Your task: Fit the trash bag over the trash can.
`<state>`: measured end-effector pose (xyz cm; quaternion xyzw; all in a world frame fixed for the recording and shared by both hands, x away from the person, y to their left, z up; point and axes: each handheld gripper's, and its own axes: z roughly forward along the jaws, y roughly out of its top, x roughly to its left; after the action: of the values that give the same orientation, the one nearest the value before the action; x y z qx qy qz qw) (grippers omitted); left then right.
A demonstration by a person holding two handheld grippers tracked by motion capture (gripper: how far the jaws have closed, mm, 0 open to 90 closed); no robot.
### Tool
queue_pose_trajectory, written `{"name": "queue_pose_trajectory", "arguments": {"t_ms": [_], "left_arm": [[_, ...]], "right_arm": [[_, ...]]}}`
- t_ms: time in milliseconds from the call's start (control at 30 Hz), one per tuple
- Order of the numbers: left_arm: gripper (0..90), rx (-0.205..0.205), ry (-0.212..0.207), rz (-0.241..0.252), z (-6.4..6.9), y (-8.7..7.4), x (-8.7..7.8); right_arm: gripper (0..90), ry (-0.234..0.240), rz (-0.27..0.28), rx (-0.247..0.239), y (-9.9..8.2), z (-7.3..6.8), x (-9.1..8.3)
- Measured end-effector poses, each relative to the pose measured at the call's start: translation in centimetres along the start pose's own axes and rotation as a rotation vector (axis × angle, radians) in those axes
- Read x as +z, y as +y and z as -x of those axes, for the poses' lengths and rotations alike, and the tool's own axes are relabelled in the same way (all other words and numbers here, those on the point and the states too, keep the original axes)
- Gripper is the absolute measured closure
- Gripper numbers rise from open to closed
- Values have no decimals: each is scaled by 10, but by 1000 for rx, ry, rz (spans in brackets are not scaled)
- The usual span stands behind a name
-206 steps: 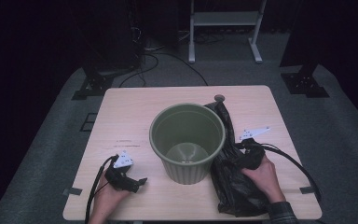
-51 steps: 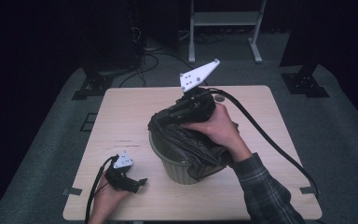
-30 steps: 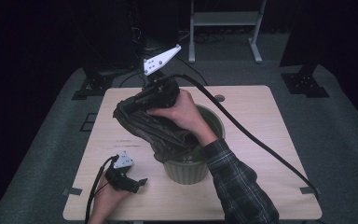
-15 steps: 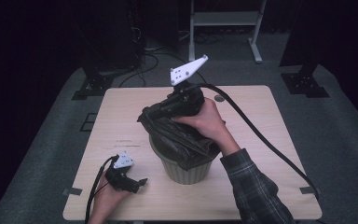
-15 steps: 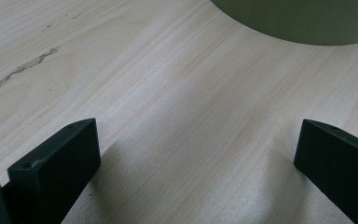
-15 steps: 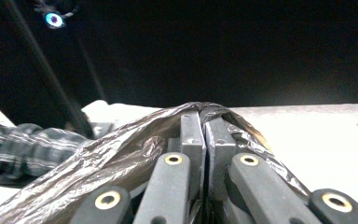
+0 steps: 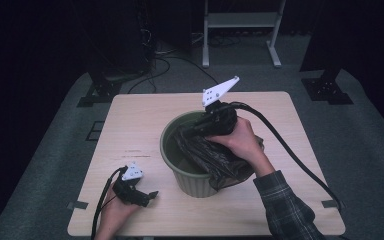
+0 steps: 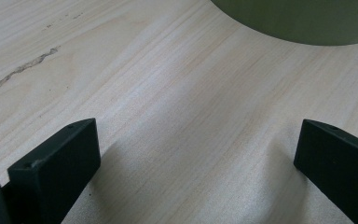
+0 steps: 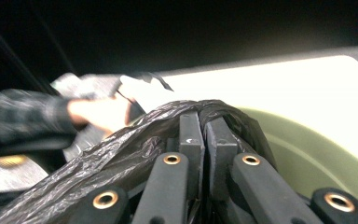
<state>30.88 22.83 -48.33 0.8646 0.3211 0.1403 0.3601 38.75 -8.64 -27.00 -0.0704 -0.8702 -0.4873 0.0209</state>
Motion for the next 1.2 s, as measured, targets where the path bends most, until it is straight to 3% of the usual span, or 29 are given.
{"name": "queue_pose_trajectory", "arguments": {"t_ms": [100, 167, 200, 367, 500, 733, 1200], "left_arm": [[0, -1, 0, 0, 0, 0, 0], [0, -1, 0, 0, 0, 0, 0], [0, 0, 0, 0, 0, 0, 0], [0, -1, 0, 0, 0, 0, 0], [0, -1, 0, 1, 0, 0, 0], [0, -1, 0, 0, 0, 0, 0], [0, -2, 1, 0, 0, 0, 0]], "right_arm": [[852, -27, -28, 18, -8, 4, 3], [816, -76, -95, 14, -11, 5, 6], [816, -76, -95, 14, -11, 5, 6], [585, -119, -110, 15, -9, 4, 3], [507, -155, -119, 15, -8, 2, -7], [465, -180, -81, 23, -14, -3, -34], [450, -281, -9, 106, -65, -8, -103]]}}
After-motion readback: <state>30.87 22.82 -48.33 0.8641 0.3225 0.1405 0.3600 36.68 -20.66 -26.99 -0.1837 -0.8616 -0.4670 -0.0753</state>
